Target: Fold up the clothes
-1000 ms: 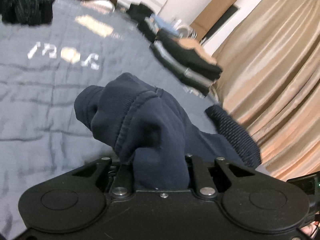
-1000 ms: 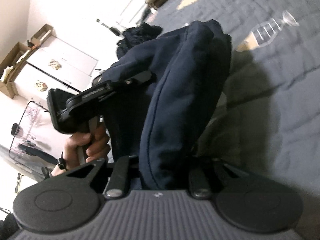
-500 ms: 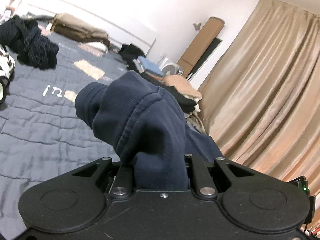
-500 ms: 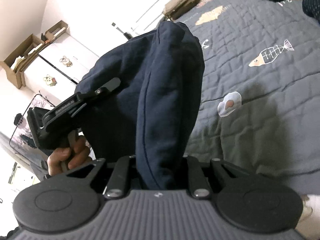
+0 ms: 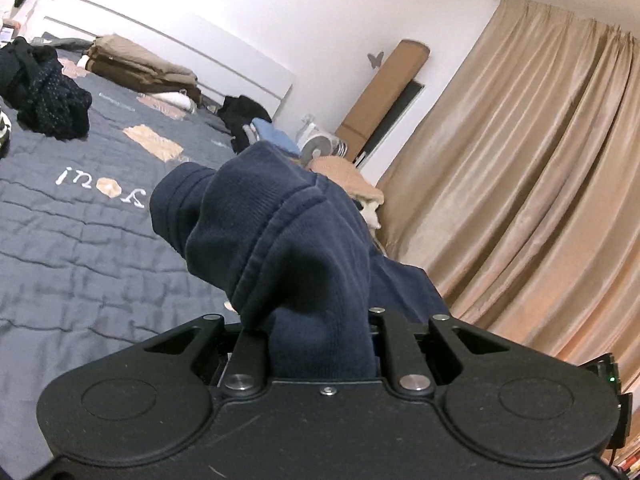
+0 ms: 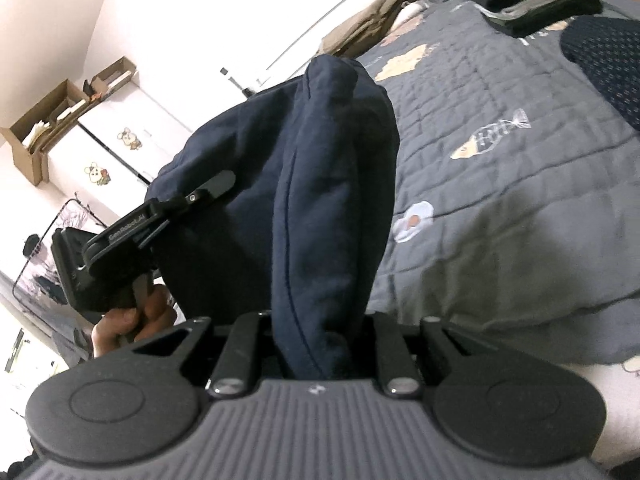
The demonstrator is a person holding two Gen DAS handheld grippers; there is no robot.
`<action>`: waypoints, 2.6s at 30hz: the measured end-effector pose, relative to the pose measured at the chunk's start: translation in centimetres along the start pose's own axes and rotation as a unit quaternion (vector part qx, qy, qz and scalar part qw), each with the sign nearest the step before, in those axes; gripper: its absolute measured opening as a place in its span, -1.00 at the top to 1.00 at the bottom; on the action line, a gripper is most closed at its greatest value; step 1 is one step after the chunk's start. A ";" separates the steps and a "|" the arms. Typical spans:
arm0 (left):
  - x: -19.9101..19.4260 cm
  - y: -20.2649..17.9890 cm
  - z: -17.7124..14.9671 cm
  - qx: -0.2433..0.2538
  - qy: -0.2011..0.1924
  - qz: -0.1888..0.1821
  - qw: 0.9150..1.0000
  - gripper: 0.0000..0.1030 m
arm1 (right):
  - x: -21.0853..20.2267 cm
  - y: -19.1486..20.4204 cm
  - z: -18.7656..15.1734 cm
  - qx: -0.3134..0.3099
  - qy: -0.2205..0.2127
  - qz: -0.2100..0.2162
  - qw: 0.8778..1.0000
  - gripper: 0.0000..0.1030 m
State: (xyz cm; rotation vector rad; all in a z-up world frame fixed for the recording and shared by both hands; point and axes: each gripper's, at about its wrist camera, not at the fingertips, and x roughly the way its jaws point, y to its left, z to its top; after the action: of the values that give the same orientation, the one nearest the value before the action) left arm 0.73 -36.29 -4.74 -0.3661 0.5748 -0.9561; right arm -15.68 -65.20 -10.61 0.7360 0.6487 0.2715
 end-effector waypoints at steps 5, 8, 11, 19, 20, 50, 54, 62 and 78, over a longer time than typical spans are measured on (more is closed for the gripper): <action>1.6 -1.2 -0.9 0.002 0.009 0.012 1.000 0.69 | -0.6 -2.5 0.2 0.015 0.003 0.000 1.000 0.68; 2.1 -1.9 -1.3 0.002 0.011 0.019 1.000 0.69 | -1.1 -3.5 0.5 0.017 0.006 0.001 1.000 0.68; 2.2 -2.8 -1.7 -0.002 0.002 0.022 1.000 0.69 | -1.9 -3.7 0.9 0.008 0.008 0.001 1.000 0.68; 2.1 -6.5 -3.3 -0.008 -0.026 0.041 0.999 0.69 | -4.6 -4.5 2.0 -0.025 0.022 0.003 0.999 0.68; 2.1 -7.1 -3.5 -0.009 -0.031 0.043 0.999 0.69 | -5.1 -4.7 2.1 -0.029 0.024 0.005 0.999 0.68; 7.9 -22.1 -7.8 0.013 -0.094 0.083 0.992 0.69 | -18.3 -11.9 6.0 -0.102 0.009 0.020 0.995 0.68; 11.6 -21.3 -7.3 0.006 -0.072 0.084 0.994 0.69 | -18.1 -14.7 7.4 -0.088 0.011 0.013 0.996 0.67; 20.4 -20.3 -5.4 0.003 -0.029 0.075 0.997 0.69 | -18.3 -20.8 11.8 -0.053 -0.007 -0.007 0.999 0.67; 39.4 -17.1 0.2 0.035 0.045 0.036 0.998 0.69 | -17.2 -30.7 21.9 -0.012 -0.063 -0.045 0.997 0.67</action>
State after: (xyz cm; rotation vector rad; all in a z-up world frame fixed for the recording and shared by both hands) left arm 7.21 -78.66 -7.13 -0.2399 0.6303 -0.9237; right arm -14.87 -106.60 -11.94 0.6935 0.5555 0.1485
